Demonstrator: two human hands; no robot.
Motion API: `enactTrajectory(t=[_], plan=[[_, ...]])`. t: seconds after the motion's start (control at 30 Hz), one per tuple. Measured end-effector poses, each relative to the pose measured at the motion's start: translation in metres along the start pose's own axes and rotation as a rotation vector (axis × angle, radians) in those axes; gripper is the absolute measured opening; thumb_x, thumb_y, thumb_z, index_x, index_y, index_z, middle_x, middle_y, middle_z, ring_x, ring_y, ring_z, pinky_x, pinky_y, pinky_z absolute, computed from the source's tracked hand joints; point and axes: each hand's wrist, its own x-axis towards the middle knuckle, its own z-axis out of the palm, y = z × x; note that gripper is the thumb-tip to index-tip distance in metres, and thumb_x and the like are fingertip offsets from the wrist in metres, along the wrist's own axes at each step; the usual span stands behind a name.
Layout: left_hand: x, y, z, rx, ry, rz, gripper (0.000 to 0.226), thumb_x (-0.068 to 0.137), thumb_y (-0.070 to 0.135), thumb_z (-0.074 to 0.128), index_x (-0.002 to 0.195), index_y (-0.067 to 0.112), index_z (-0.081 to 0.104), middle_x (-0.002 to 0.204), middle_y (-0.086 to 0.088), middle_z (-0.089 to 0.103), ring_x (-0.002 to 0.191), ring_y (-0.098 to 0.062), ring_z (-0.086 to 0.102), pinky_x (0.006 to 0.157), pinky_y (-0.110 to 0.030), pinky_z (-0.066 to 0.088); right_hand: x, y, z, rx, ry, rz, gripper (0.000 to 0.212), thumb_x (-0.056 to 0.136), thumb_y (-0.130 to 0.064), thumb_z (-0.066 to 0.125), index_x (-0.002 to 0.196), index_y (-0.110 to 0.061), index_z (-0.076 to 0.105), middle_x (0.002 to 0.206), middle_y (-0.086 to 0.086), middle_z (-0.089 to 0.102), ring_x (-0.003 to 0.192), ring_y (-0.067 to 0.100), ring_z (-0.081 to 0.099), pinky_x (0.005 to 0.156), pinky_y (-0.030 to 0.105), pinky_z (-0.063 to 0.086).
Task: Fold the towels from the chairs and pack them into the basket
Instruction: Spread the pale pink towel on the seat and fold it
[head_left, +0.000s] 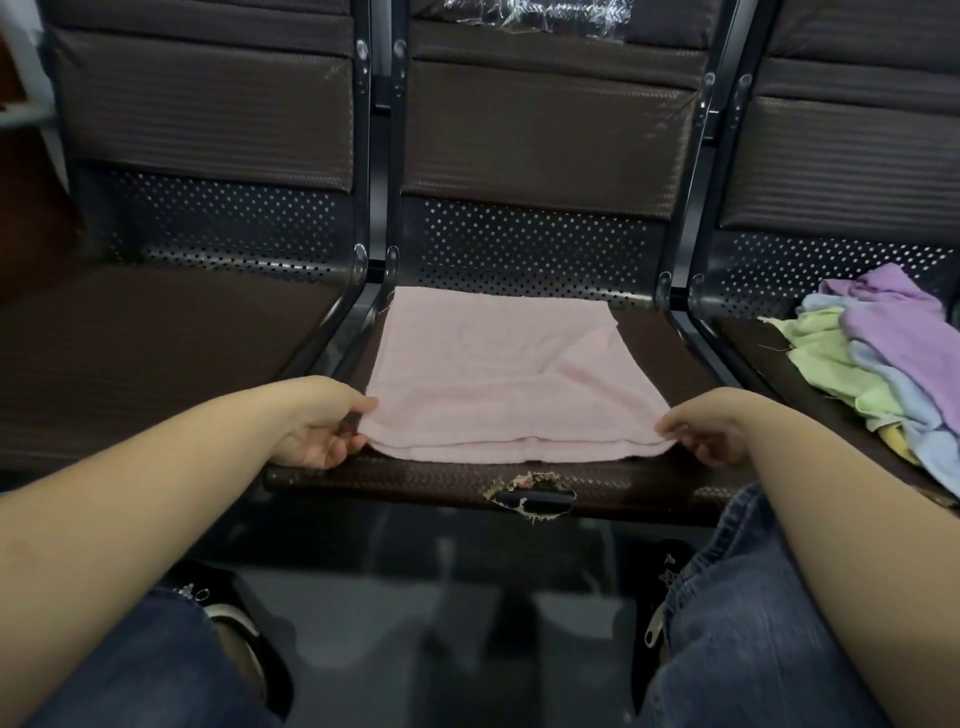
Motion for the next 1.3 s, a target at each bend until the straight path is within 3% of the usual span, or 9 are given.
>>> enactTrajectory(t=[0.33,0.5,0.6,0.77,0.87,0.93,1.1,1.17,1.3], plan=[[-0.007,-0.003,-0.008,-0.011,0.013,0.138,0.011,0.094,0.014,0.057,0.095,0.003,0.058,0.071,-0.007,0.057,0.059,-0.011,0.051,0.034,-0.014,0.041,-0.014,0.006,-0.015,0.333,-0.030,-0.152,0.005,0.090,-0.011,0.061,0.094,-0.008,0.059,0.077,0.004,0.058,0.064,0.011,0.056,0.039,0.016,0.046],[-0.028,0.007,-0.036,-0.028,-0.056,0.359,0.023,0.095,0.006,0.050,0.116,0.014,0.057,0.081,-0.009,0.058,0.058,-0.014,0.055,0.042,-0.018,0.048,-0.039,0.008,-0.037,0.570,-0.259,-0.371,0.035,0.088,-0.005,0.055,0.119,-0.020,0.055,0.078,0.007,0.053,0.059,0.015,0.055,0.043,0.019,0.049],[-0.049,0.012,-0.052,-0.038,-0.162,0.458,0.032,0.090,0.003,0.050,0.115,0.021,0.062,0.073,-0.008,0.052,0.051,-0.011,0.050,0.042,-0.019,0.045,-0.055,0.011,-0.053,0.570,-0.555,-0.492,0.062,0.056,-0.018,0.085,0.116,-0.022,0.069,0.063,0.006,0.054,0.048,0.012,0.054,0.044,0.022,0.048],[-0.066,0.018,-0.073,-0.111,-0.356,0.479,0.067,0.012,0.035,0.091,0.072,0.008,0.078,0.056,-0.004,0.055,0.045,-0.009,0.050,0.039,-0.018,0.043,-0.056,0.016,-0.054,0.697,-1.030,-0.582,0.048,0.090,-0.029,0.061,0.126,0.002,0.057,0.090,0.021,0.063,0.082,0.025,0.062,0.077,0.039,0.050],[-0.058,0.021,-0.070,-0.064,-0.374,0.492,0.076,0.010,0.038,0.094,0.079,0.009,0.079,0.066,-0.003,0.065,0.051,-0.007,0.056,0.044,-0.017,0.048,-0.055,0.008,-0.050,0.560,-0.659,-0.570,0.067,0.026,-0.037,0.097,0.084,-0.010,0.078,0.062,0.005,0.060,0.050,0.010,0.056,0.047,0.025,0.051],[-0.048,0.025,-0.066,-0.070,-0.369,0.516,0.074,0.017,0.036,0.096,0.086,0.014,0.079,0.077,-0.002,0.070,0.058,-0.006,0.062,0.051,-0.017,0.053,-0.052,0.002,-0.047,0.558,-0.599,-0.581,0.070,0.022,-0.036,0.098,0.084,-0.011,0.078,0.066,0.004,0.063,0.053,0.011,0.059,0.050,0.024,0.054],[-0.024,0.052,-0.046,-0.291,-0.209,0.626,0.024,0.084,0.009,0.057,0.102,0.019,0.070,0.085,0.003,0.071,0.081,-0.010,0.061,0.082,-0.025,0.048,-0.034,-0.027,-0.036,0.681,-0.283,-0.697,0.045,0.054,-0.035,0.088,0.094,-0.016,0.076,0.082,0.002,0.071,0.081,0.016,0.065,0.074,0.031,0.056],[-0.011,0.064,-0.039,-0.351,-0.136,0.693,0.028,0.092,0.005,0.049,0.104,0.024,0.066,0.081,0.010,0.071,0.084,-0.008,0.058,0.084,-0.024,0.043,-0.025,-0.043,-0.029,0.759,-0.121,-0.726,0.011,0.088,-0.018,0.062,0.095,-0.020,0.070,0.082,-0.005,0.071,0.087,0.013,0.062,0.085,0.030,0.050],[0.027,0.079,-0.023,-0.248,0.007,0.697,0.033,0.092,0.003,0.054,0.113,0.026,0.065,0.107,0.009,0.066,0.100,-0.004,0.056,0.098,-0.024,0.037,0.006,-0.064,-0.006,0.635,0.098,-0.679,0.017,0.093,-0.014,0.056,0.103,-0.021,0.067,0.091,-0.007,0.066,0.086,0.006,0.057,0.072,0.018,0.038]])
